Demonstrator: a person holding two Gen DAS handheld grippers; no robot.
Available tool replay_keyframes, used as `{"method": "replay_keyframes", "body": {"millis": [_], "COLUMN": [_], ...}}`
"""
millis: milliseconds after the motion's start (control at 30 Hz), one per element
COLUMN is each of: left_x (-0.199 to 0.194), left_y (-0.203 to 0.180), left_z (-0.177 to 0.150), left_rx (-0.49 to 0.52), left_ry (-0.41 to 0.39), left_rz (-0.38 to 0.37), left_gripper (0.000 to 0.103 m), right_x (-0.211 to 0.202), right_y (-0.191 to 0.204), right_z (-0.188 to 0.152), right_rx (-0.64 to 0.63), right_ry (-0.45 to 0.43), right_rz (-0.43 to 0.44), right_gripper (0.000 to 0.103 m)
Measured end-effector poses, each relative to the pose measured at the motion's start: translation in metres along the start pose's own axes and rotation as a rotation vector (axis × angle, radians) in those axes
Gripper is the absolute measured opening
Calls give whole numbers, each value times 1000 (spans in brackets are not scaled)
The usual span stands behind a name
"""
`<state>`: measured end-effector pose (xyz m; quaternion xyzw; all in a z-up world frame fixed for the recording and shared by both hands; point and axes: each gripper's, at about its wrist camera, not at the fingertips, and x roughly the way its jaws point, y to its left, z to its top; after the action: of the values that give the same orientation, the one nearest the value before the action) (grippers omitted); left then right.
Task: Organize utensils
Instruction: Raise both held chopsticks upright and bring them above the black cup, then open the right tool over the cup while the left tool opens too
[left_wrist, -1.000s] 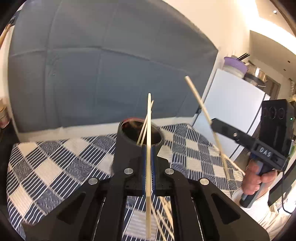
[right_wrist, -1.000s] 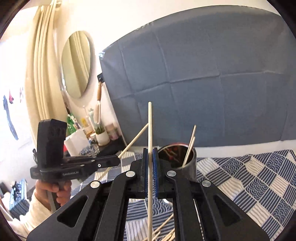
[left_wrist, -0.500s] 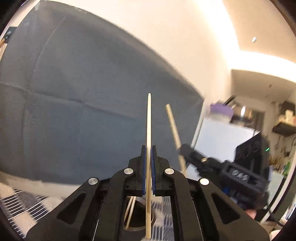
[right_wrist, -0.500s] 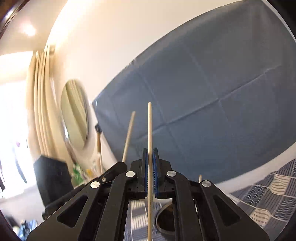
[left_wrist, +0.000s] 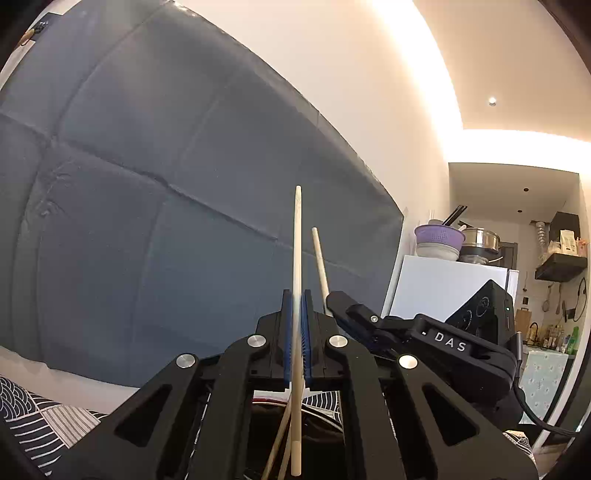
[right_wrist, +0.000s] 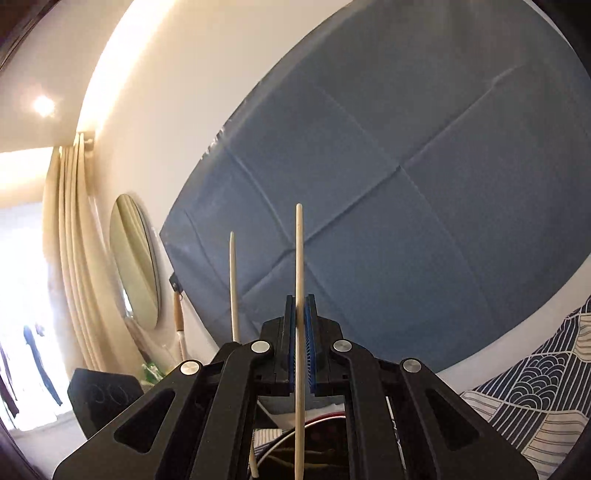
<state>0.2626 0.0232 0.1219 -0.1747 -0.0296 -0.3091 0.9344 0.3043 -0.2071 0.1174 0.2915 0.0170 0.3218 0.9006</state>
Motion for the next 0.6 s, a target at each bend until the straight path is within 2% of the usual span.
{"method": "replay_keyframes", "body": {"millis": [167, 267, 333, 367, 400, 500, 600], "left_x": [1, 0, -4, -6, -10, -20, -27], "left_y": [1, -3, -6, -7, -10, -15, -19], "left_z": [-2, 2, 7, 8, 11, 19, 27], "left_rx": [-9, 1, 29, 43, 61, 91, 108], "left_ry": [7, -6, -10, -15, -29, -65, -89], "left_rz": [14, 31, 62, 82, 94, 118, 119], "left_gripper": [5, 8, 35, 62, 78, 99, 98], "right_x": [5, 0, -1, -4, -7, -16, -24], "right_y": [-5, -6, -4, -4, -2, 2, 1], "right_z": [-2, 2, 6, 9, 12, 21, 29], "right_rx": [19, 29, 32, 37, 40, 23, 53], "right_ry": [15, -4, -17, -29, -52, -104, -145], "right_rz": [-12, -25, -39, -63, -90, -124, -139], "right_gripper": [5, 11, 30, 66, 86, 90, 93]}}
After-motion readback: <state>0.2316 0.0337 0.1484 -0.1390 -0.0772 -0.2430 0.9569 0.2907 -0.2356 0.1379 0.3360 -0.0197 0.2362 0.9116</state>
